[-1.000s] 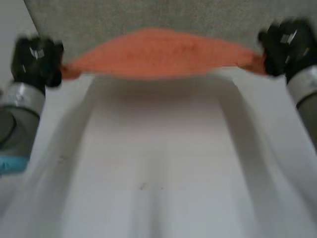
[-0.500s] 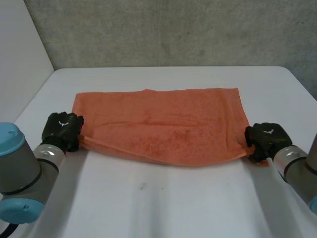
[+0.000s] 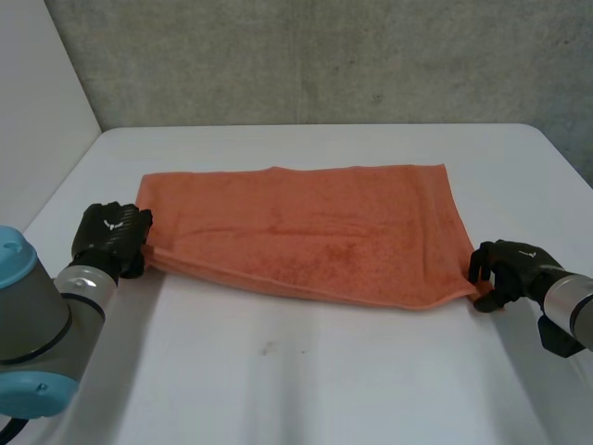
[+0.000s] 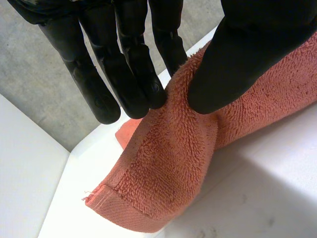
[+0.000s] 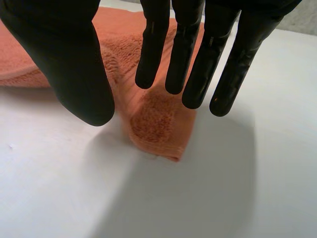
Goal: Fold the laundry
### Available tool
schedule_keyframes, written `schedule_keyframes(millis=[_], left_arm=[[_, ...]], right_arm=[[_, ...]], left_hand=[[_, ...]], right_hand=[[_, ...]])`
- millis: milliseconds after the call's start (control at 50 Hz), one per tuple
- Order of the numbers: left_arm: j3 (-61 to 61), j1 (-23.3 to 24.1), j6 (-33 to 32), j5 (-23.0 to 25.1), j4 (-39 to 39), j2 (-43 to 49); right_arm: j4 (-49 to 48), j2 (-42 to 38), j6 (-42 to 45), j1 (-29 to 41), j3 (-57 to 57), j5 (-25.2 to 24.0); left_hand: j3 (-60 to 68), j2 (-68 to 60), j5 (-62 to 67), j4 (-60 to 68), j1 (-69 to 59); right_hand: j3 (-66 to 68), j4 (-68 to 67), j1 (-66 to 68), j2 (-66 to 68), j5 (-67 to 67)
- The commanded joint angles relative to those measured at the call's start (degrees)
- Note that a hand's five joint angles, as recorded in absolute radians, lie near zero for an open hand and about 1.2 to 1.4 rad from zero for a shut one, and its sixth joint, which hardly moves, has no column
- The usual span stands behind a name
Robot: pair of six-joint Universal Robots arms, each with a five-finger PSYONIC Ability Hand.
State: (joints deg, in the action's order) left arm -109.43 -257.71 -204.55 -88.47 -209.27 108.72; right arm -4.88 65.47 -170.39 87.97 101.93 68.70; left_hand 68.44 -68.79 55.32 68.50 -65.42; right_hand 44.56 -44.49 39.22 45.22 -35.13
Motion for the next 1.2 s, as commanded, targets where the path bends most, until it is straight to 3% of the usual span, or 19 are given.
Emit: schedule_keyframes(millis=[20, 100, 120, 140, 220, 440, 660, 800, 920, 1100, 1160, 1200], left_arm=[[-0.08, 0.10, 0.02, -0.12, 0.09, 0.00], [-0.08, 0.10, -0.06, -0.12, 0.09, 0.09], [-0.08, 0.10, -0.06, -0.03, 0.09, 0.09], [-0.08, 0.10, -0.15, -0.03, 0.17, 0.18], [-0.08, 0.10, -0.50, -0.03, 0.79, 0.61], [0.97, -1.92, -0.50, 1.63, 8.52, -0.09], [1.24, -9.47, -0.42, 9.54, 11.33, 0.00], [1.32, -10.18, -0.42, 10.69, 11.78, 0.97], [1.15, -10.10, -0.33, 10.87, 11.69, 1.06], [0.71, -10.01, -0.68, 10.69, 11.86, 1.93], [0.71, -10.01, -0.68, 10.78, 11.95, 2.28], [0.71, -10.01, -0.68, 10.87, 11.95, 2.29]], right_arm=[[-0.48, -1.66, -1.97, 0.27, -0.94, -0.76], [-0.74, -2.45, -1.97, 0.36, -1.29, -0.76], [-0.74, -3.06, -1.97, 0.36, -1.73, -0.76], [-0.74, -3.50, -1.97, 0.36, -2.08, -0.76], [-0.74, -4.30, -1.97, 0.19, -3.14, -0.59], [-3.11, -0.70, -0.83, -1.66, -1.65, -0.41], [-3.82, -0.17, 2.07, -1.92, -0.24, -0.50], [-3.82, 0.01, 3.74, -1.92, -0.24, -0.15], [-3.82, 0.19, 3.74, -1.92, -0.24, -0.15], [-3.73, 1.41, 3.83, -1.92, 0.29, -0.06], [-3.73, 1.68, 3.83, -1.92, 0.37, -0.06], [-3.73, 1.86, 3.83, -1.92, 0.37, -0.06]], left_hand=[[11.56, -11.21, 14.68, 11.50, -14.58], [5.22, -4.86, 8.34, 5.16, -8.24], [-2.97, 3.32, 0.15, -3.03, -0.05], [-14.04, 14.40, -10.92, -14.10, 11.02], [-31.94, 32.30, -28.82, -32.00, 28.92], [-40.57, 40.92, -37.45, -40.62, 37.54], [-39.39, 39.74, -36.27, -39.44, 36.37], [-35.53, 35.88, -32.41, -35.58, 32.51], [-6.82, 7.17, -3.70, -6.87, 3.80], [-2.05, 2.40, 1.07, -2.10, -0.97], [11.33, -10.98, 14.45, 11.28, -14.35], [11.56, -11.21, 14.68, 11.50, -14.58]], right_hand=[[7.90, -7.97, 13.24, 7.24, -7.33], [21.84, -21.91, 27.18, 21.18, -21.27], [32.70, -32.77, 38.04, 32.04, -32.13], [35.42, -35.48, 40.75, 34.75, -34.84], [35.44, -35.51, 40.78, 34.78, -34.87], [35.44, -35.51, 40.78, 34.78, -34.87], [35.44, -35.51, 40.78, 34.78, -34.87], [35.44, -35.51, 40.78, 34.78, -34.87], [35.44, -35.51, 40.78, 34.78, -34.87], [35.44, -35.51, 40.78, 34.78, -34.87], [35.44, -35.51, 40.78, 34.78, -34.87], [35.44, -35.51, 40.78, 34.78, -34.87]])
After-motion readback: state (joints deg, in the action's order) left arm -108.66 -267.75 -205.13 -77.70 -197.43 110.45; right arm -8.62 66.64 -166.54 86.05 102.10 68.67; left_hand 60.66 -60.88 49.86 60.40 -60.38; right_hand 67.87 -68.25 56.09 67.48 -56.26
